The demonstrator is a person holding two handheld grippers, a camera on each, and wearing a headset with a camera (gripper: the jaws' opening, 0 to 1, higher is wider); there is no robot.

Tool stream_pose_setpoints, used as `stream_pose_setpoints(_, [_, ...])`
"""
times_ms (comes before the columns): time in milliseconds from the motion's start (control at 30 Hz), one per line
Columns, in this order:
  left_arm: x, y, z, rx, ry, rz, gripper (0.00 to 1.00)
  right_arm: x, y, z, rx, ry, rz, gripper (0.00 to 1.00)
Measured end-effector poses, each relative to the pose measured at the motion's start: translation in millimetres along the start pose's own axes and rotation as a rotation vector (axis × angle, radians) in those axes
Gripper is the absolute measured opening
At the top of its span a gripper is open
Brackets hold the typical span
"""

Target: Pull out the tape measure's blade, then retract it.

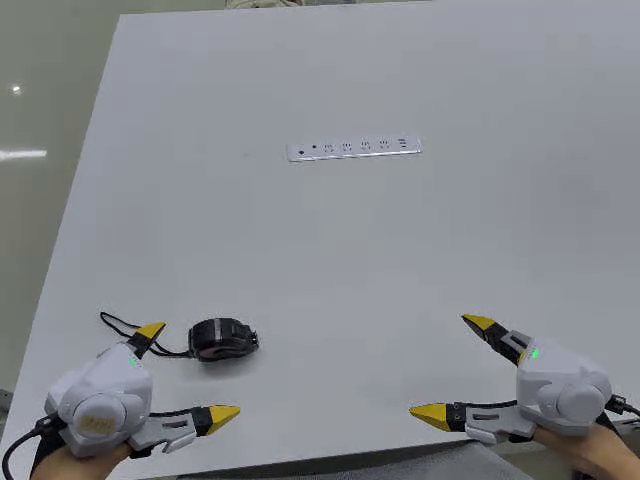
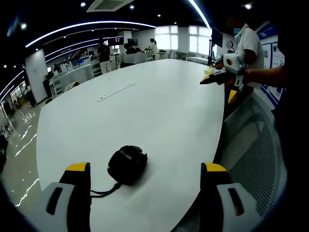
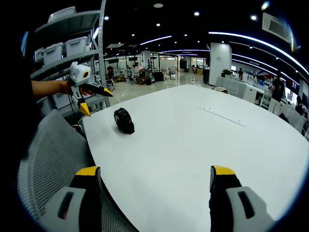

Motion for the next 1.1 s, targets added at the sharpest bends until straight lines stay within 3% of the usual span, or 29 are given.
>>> stream_pose_setpoints(367, [0.3, 2.4, -3.2, 0.033, 0.022, -0.03, 0.88, 0.7, -2.1, 0.2, -0.023, 0.004, 0.015, 0.91])
stream_pose_setpoints(733, [6.0, 11.8, -3.5, 0.075, 0.031, -0.053, 0.81, 7.3, -2.8, 5.1, -0.071, 0.0, 0.05, 0.84])
stream_pose_setpoints(1100, [15.7, 19.4, -9.6, 0.134, 0.062, -0.112, 0.73, 19.1, -3.6, 9.0, -0.125, 0.023, 0.089, 0.77])
Point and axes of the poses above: the centre of the closed fingertips' face, and the gripper's own axes: x roughly forward along the fingers, y roughly to its left, z roughly out of its top, the point moved 7 cm from there along -x, roughly backward along the fingers, and after that the axes turned 11 degrees about x, right-handed, at the moved point
